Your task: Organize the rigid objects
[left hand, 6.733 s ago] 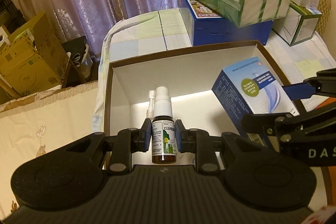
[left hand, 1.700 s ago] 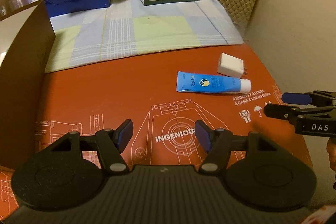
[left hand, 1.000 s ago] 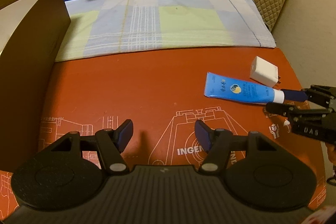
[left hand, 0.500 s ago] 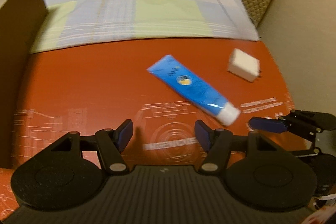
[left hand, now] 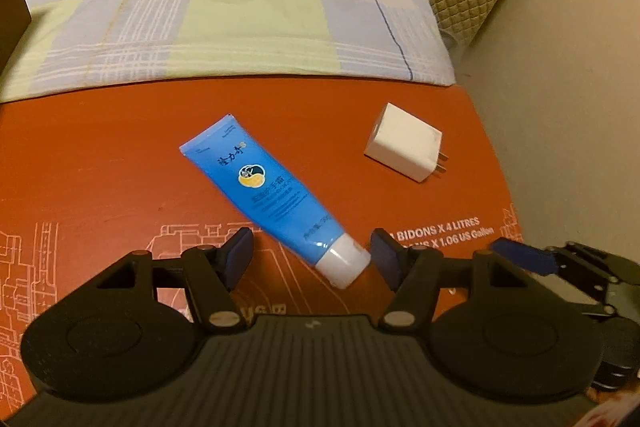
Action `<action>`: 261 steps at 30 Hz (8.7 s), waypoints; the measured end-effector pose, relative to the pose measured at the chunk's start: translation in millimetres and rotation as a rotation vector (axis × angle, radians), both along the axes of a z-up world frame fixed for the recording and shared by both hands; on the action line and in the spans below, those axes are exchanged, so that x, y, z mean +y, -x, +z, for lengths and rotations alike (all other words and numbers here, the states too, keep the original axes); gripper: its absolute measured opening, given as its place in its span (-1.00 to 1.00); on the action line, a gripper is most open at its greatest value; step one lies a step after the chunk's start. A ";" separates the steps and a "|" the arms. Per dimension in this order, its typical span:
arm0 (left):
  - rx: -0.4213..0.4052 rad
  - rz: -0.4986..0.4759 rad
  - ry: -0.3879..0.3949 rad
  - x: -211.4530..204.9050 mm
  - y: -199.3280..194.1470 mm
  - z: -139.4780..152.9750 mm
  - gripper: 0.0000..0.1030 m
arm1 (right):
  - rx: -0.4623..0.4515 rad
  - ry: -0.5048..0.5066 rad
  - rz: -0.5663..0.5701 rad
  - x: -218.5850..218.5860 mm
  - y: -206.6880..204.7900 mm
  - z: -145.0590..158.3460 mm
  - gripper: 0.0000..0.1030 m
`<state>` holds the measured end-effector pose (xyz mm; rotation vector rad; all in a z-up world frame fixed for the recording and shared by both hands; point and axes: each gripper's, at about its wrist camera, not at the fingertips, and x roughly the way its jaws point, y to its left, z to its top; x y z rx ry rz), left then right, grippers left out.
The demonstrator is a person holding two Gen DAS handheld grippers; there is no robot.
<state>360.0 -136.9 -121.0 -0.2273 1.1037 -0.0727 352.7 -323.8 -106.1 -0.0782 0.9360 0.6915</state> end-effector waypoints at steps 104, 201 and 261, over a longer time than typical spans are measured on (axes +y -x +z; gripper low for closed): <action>-0.040 0.177 -0.143 119.0 178.1 10.3 -0.46 | -0.088 0.136 0.541 166.9 114.0 -21.5 -0.27; -0.149 0.181 -0.233 437.9 151.3 88.4 -0.23 | -0.031 -0.024 0.334 500.1 129.1 53.0 -0.27; -0.380 0.189 -0.176 287.6 222.2 140.2 0.44 | -0.120 -0.069 0.171 302.6 172.3 101.7 0.39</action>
